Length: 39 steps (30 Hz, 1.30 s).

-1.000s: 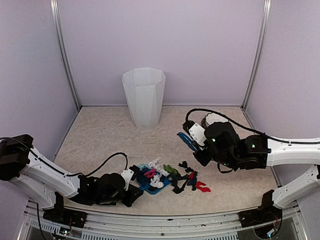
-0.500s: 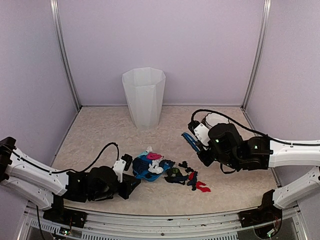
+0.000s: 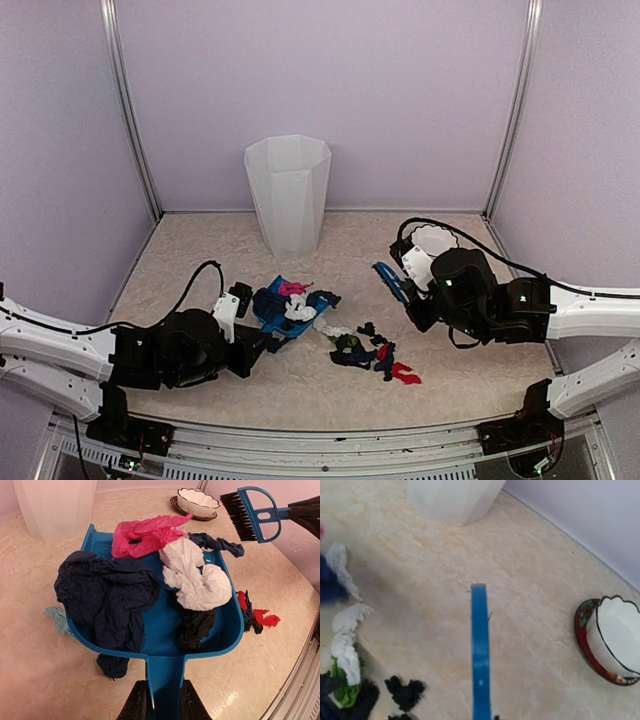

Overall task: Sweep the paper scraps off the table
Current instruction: Dump the paper scraps in the dustpan into the trash bin.

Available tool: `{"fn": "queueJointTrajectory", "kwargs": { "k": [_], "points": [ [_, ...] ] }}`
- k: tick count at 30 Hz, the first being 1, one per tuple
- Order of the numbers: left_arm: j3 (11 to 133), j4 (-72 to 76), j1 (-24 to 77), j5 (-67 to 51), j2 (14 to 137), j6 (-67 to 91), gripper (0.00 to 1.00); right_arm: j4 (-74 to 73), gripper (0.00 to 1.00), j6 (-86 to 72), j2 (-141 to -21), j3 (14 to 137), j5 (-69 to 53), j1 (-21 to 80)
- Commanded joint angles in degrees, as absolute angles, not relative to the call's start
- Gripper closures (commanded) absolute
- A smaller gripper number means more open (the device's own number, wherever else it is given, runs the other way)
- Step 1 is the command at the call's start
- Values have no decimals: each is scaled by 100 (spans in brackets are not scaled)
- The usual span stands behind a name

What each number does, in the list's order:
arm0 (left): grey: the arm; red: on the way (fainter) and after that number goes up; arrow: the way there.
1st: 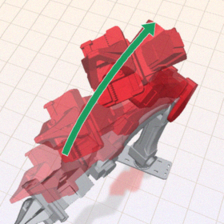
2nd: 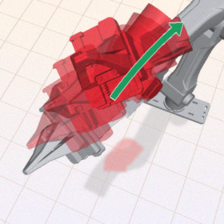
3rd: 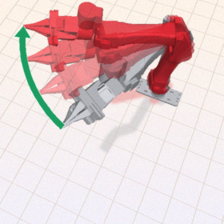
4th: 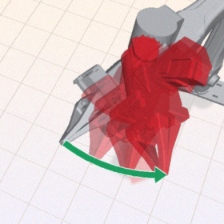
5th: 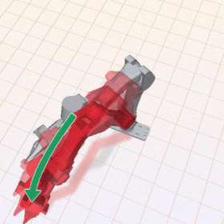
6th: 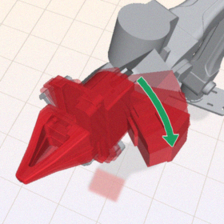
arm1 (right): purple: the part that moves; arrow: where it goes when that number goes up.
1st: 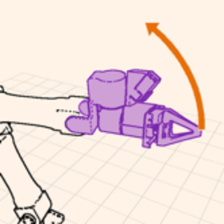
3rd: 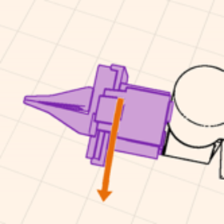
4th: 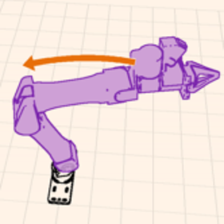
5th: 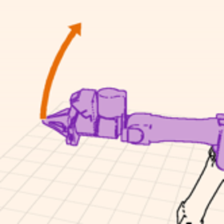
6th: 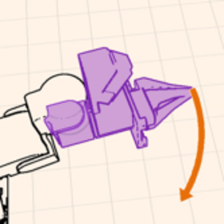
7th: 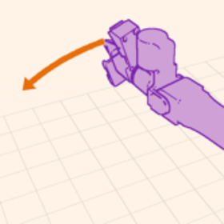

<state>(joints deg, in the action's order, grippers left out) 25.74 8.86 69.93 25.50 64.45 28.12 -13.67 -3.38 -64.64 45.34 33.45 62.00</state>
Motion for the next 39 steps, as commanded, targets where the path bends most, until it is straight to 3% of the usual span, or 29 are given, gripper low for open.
{"fn": "queueJointTrajectory", "kwargs": {
  "k": [1,16,39],
  "points": [
    [3104,252,6825,2729,6292,2574,100,-1158,100,-480,-6263,4383,3416,6051],
    [5355,-940,5867,2036,6618,1912,100,-771,100,-594,-6244,3981,2990,5595],
    [9420,-1935,3916,-694,9171,2396,100,-390,100,-814,-6480,3806,2691,5420]
  ]
}}
